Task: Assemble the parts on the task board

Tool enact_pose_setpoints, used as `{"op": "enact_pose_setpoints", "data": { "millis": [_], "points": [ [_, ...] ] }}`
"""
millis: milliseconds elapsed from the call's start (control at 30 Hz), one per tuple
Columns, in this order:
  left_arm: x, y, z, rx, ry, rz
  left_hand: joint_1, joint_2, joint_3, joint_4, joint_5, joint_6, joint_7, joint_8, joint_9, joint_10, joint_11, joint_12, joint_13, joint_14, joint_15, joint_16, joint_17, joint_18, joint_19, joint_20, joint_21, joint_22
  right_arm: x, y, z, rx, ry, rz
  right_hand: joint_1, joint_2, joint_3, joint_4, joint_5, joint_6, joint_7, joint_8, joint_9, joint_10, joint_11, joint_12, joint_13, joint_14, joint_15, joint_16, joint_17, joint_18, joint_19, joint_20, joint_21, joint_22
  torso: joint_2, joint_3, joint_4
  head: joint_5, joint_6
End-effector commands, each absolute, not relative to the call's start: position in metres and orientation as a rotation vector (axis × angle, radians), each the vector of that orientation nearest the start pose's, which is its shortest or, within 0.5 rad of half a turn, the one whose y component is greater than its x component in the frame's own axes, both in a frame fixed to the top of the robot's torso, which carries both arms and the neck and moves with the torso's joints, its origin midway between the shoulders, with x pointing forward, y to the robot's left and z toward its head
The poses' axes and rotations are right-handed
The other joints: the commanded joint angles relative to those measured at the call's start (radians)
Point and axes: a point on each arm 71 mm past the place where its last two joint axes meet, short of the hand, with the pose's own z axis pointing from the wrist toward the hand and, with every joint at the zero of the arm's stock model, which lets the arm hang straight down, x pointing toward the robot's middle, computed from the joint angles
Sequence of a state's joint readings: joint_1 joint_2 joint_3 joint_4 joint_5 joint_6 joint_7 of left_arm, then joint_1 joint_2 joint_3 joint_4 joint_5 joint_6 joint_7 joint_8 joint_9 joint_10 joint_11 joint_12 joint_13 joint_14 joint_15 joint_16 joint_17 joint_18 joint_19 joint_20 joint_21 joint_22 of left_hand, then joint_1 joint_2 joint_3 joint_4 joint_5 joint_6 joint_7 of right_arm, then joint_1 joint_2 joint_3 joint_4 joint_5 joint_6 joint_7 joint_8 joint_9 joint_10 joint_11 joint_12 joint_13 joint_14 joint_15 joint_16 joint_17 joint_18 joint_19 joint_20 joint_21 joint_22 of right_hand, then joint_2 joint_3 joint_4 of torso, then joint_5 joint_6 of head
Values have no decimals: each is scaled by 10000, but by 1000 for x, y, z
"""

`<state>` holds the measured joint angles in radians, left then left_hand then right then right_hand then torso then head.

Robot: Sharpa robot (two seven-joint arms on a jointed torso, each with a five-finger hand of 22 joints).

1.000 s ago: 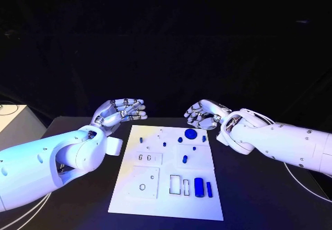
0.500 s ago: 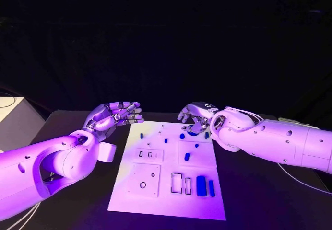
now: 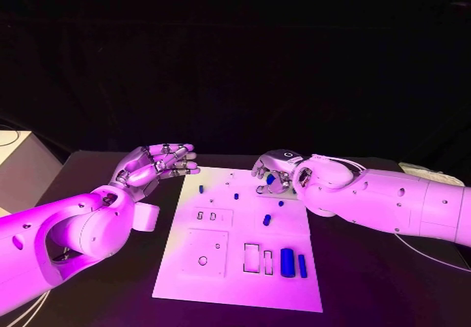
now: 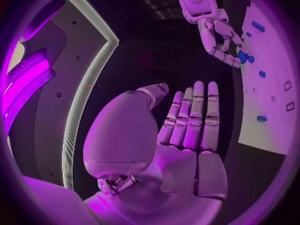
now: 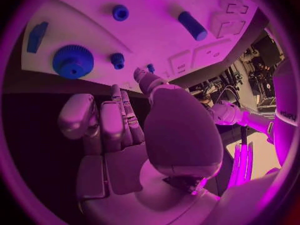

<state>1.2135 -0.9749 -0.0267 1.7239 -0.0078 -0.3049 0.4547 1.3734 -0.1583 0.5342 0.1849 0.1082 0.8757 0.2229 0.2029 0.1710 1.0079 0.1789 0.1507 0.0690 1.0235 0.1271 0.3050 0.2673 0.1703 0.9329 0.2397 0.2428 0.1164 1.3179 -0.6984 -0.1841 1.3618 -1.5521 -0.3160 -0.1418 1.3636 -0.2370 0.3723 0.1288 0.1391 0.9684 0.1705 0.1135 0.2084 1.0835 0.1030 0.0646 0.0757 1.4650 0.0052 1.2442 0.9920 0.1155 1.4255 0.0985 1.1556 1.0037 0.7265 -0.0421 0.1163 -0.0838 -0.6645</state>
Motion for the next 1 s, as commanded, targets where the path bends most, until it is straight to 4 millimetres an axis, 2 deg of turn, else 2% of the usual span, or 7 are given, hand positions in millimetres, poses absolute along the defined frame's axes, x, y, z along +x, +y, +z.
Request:
{"op": "enact_pose_setpoints", "data": {
  "millis": [33, 367, 467, 567, 733, 1000],
  "points": [
    [453, 213, -145, -10413, 13715, -16949, 2, -77, 37, -18, -55, -95, 167, -38, -11, -31, 17, -59, -15, -71, 20, 51, 9, 109, 17, 0, 30, -7, 517, -177, -189, -3756, 16813, 4223, 164, 35, -271, 108, -86, -39, -65, -82, 19, -89, -23, -13, 25, 77, 39, 98, 45, -162, -7, 56, 63, 37, 66, -15, 54, -33, -22],
    [455, 215, -145, -10426, 13711, -16910, 3, -76, 42, -26, -57, -97, 163, -39, -13, -31, 16, -74, -14, -100, 25, 52, 22, 107, 1, 5, 25, -12, 515, -179, -191, -3833, 16909, 3959, 340, 126, -606, 275, -105, 12, -86, -83, 34, -105, -36, -4, 53, 57, 32, 174, 58, -149, -45, 54, 43, 25, 139, -28, 87, -98, 14],
    [455, 215, -146, -10428, 13720, -16912, 2, -75, 43, -28, -58, -97, 164, -40, -14, -30, 17, -79, -13, -107, 26, 54, 27, 108, -3, 6, 24, -13, 515, -180, -191, -3834, 16928, 3892, 443, 197, -613, 308, -63, 53, -96, -70, 44, -75, -41, 8, 70, 55, 28, 204, 73, -154, -42, 52, 73, 70, 149, -32, 123, -122, 20],
    [455, 215, -146, -10436, 13710, -16884, 1, -75, 44, -28, -59, -99, 165, -41, -14, -30, 18, -83, -13, -112, 27, 55, 31, 108, -6, 7, 23, -14, 515, -181, -193, -3822, 16947, 3863, 499, 260, -591, 397, 111, 77, -79, -74, 48, 3, -30, 22, 99, 47, 33, 233, 67, -159, -44, 53, 99, 113, 176, -36, 132, -142, 45],
    [455, 216, -146, -10452, 13700, -16838, -4, -74, 44, -28, -62, -106, 169, -45, -17, -36, 22, -94, -14, -125, 29, 57, 39, 107, -13, 9, 21, -16, 515, -181, -194, -3782, 16889, 3873, 673, 384, -193, 524, 327, 233, -59, -35, 77, 326, -34, 58, 189, 51, 29, 340, 110, -201, 12, 50, 316, 418, 201, -41, 144, -163, 57],
    [456, 217, -146, -10475, 13719, -16800, -6, -72, 45, -28, -62, -108, 170, -47, -18, -37, 23, -99, -14, -131, 30, 58, 43, 107, -16, 10, 20, -16, 515, -182, -194, -3716, 16758, 3934, 775, 402, 915, 642, 138, 732, -98, 182, 208, 920, -112, 52, 259, 38, -26, 442, 113, -279, 111, 8, 710, 963, 240, -48, 164, -208, 81]
  ]
}}
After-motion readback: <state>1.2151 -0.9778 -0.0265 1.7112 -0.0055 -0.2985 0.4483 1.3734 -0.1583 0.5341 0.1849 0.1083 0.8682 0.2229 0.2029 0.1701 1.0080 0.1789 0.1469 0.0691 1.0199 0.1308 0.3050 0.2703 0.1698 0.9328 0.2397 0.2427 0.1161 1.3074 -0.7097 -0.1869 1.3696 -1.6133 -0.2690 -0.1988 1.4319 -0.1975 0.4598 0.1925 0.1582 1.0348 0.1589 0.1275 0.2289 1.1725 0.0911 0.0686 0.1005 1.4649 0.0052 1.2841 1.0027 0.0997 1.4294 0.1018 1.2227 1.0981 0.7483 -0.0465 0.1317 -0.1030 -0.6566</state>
